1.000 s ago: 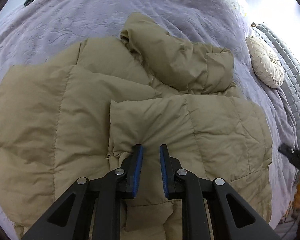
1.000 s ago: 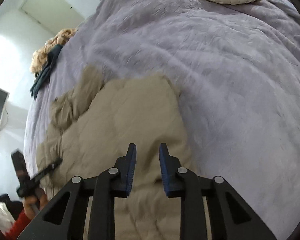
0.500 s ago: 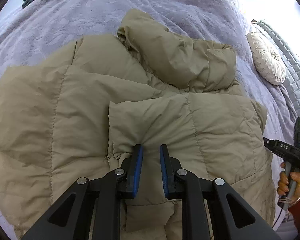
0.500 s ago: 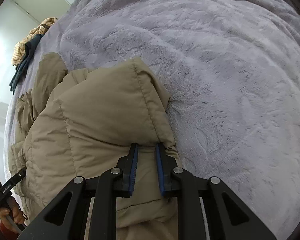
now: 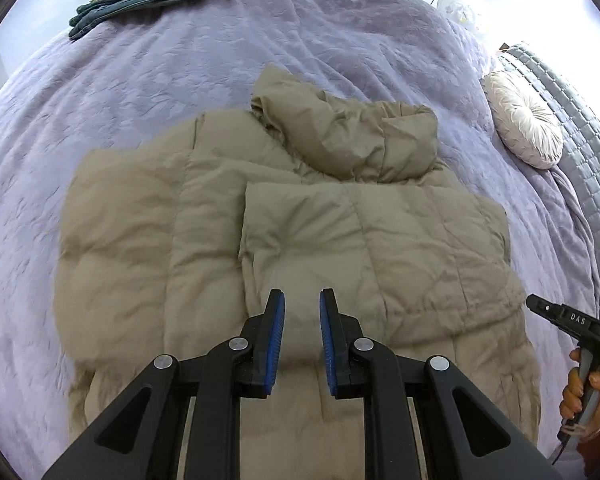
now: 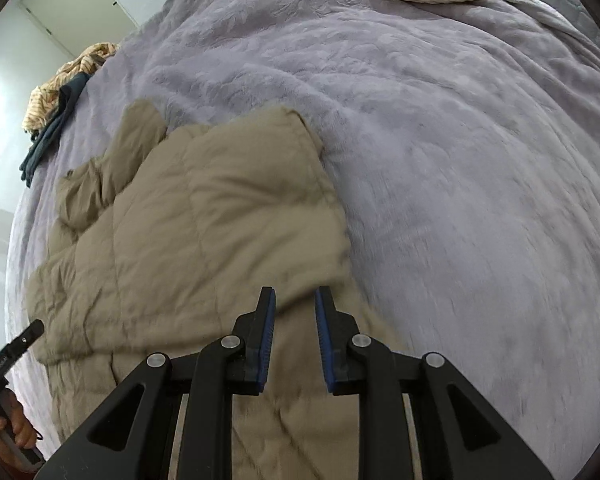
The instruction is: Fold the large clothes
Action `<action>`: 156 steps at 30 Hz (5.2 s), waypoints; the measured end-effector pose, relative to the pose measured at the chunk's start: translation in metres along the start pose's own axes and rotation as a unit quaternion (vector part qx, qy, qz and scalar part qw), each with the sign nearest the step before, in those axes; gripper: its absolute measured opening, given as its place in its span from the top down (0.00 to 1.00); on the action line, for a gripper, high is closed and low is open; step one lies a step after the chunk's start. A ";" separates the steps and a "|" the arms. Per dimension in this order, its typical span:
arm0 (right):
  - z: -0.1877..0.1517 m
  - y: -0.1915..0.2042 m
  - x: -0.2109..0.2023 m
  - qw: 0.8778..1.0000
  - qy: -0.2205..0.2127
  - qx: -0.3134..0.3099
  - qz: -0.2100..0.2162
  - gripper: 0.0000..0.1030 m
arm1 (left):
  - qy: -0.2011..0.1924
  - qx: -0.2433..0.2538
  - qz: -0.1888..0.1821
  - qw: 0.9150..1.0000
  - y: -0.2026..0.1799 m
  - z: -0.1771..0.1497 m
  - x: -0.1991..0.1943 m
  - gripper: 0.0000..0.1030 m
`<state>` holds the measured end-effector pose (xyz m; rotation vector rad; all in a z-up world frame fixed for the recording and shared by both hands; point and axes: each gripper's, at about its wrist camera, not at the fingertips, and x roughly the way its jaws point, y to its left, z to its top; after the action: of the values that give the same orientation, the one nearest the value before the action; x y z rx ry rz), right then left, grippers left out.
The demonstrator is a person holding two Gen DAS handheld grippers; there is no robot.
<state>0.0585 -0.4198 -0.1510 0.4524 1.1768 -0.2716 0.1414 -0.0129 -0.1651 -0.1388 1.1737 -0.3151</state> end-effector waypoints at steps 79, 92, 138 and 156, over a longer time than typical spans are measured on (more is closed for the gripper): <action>-0.241 -0.083 -0.083 0.933 0.164 0.291 0.136 0.00 | 0.203 -0.182 -0.062 0.960 0.140 -0.250 -0.133 0.04; -0.276 -0.113 -0.051 0.881 0.177 0.386 0.210 0.00 | 0.249 -0.236 -0.140 0.929 0.140 -0.304 -0.102 0.04; -0.055 0.016 -0.111 0.942 0.030 0.134 0.306 0.91 | -0.061 -0.112 -0.177 0.976 0.082 -0.038 -0.149 0.86; 0.122 0.085 0.031 0.974 0.032 0.050 0.220 0.92 | -0.061 -0.082 -0.082 0.991 0.091 0.113 -0.010 0.85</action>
<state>0.2066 -0.4022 -0.1250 0.8008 1.0959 0.0694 0.2576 0.0703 -0.1378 -0.3953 1.0675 -0.3499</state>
